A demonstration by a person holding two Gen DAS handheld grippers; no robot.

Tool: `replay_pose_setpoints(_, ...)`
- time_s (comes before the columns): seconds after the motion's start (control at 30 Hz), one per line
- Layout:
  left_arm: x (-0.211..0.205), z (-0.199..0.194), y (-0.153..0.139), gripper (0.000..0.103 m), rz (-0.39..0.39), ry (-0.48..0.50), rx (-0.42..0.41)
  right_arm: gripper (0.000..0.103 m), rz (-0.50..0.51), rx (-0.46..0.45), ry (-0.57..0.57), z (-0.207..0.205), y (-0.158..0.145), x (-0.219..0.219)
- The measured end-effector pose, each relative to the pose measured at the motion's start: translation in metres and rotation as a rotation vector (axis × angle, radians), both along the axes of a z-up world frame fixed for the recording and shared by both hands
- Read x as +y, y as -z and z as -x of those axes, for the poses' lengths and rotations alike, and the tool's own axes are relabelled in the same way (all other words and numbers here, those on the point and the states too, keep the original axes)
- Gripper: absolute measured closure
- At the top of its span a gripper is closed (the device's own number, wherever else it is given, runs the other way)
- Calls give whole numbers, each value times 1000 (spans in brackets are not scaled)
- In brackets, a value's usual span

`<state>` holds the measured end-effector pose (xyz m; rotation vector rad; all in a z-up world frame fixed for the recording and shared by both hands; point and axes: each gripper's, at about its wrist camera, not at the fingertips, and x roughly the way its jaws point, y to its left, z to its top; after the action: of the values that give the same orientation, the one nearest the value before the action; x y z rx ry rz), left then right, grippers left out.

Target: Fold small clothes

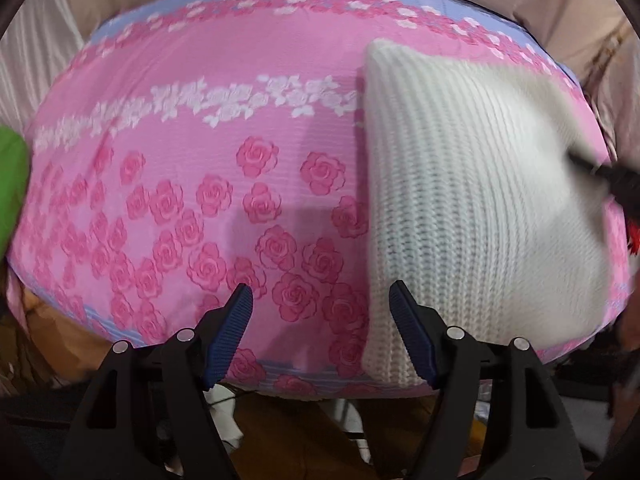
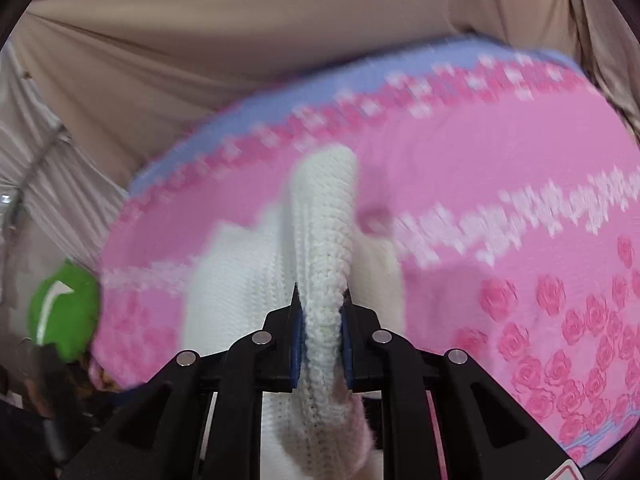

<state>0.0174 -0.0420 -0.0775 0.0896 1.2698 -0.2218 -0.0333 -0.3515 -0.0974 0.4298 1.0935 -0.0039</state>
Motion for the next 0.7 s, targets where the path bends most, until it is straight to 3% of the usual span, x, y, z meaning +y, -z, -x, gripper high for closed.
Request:
replay_pose_setpoints(0.03, 2, -1, 2, 35, 19, -12, 13, 82, -18, 27, 21, 3, 16, -4)
replay_pose_setpoints(0.07, 7, -2, 3, 35, 47, -32, 22, 78, -59, -4, 53, 11, 14, -8)
replay_pose_setpoints(0.17, 17, -1, -5, 31, 116, -69, 1, 69, -108, -89, 101, 38, -17, -12)
replay_pose_setpoints(0.23, 22, -3, -10, 31, 165, -91, -13, 58, -79, -74, 76, 54, -29, -7)
replay_pose_setpoints(0.4, 9, -5, -17, 30, 199, -78, -17, 60, -94, 37, -11, 92, -10, 19)
replay_pose_setpoints(0.47, -4, -4, -14, 30, 188, -41, -2, 93, -114, 71, -11, 97, 5, 21)
replay_pose_setpoints(0.6, -27, -3, -4, 30, 152, 30, 16, 91, -112, 69, 62, 102, 19, -1)
replay_pose_setpoints(0.67, -33, -5, 1, 30, 143, 36, 36, 73, -116, 108, 63, 100, 27, -3)
replay_pose_setpoints(0.7, -34, -5, 0, 30, 142, 33, 31, 70, -123, 92, 65, 100, 21, -3)
